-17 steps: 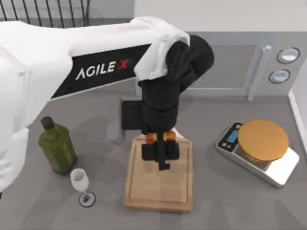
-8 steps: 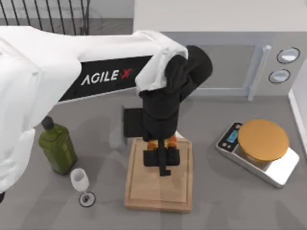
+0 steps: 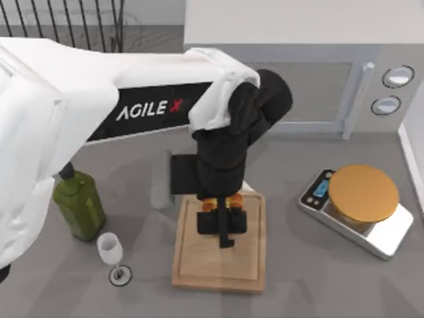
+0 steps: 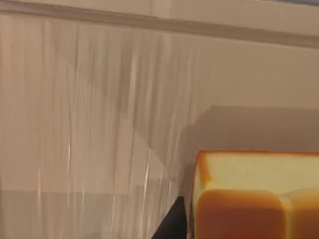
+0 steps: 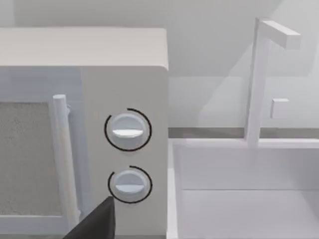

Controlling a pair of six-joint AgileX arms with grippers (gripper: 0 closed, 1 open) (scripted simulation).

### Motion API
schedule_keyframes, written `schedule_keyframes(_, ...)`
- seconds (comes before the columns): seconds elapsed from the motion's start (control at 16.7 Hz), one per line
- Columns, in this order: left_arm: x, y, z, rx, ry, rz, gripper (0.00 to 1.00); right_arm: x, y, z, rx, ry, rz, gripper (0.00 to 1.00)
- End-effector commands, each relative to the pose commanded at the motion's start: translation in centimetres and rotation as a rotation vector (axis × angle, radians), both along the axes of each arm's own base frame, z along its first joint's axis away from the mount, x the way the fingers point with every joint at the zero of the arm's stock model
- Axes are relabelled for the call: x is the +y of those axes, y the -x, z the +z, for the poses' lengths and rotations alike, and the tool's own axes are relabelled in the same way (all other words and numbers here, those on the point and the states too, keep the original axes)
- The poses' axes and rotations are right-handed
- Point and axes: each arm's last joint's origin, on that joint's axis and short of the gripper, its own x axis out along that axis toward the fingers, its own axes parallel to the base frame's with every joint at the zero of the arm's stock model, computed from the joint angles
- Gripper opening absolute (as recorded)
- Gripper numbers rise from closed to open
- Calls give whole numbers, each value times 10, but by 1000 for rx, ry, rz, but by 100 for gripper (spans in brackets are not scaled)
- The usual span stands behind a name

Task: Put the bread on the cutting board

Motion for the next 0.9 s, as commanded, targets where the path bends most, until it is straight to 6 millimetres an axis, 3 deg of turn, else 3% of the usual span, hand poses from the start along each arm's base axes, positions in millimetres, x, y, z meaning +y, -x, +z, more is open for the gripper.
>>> schedule_keyframes(0.6,0,0,0,0,0,0,98,0,0,0,0,0,0,100)
schedule_keyframes(0.9,0,0,0,0,0,0,100,0,0,0,0,0,0,100)
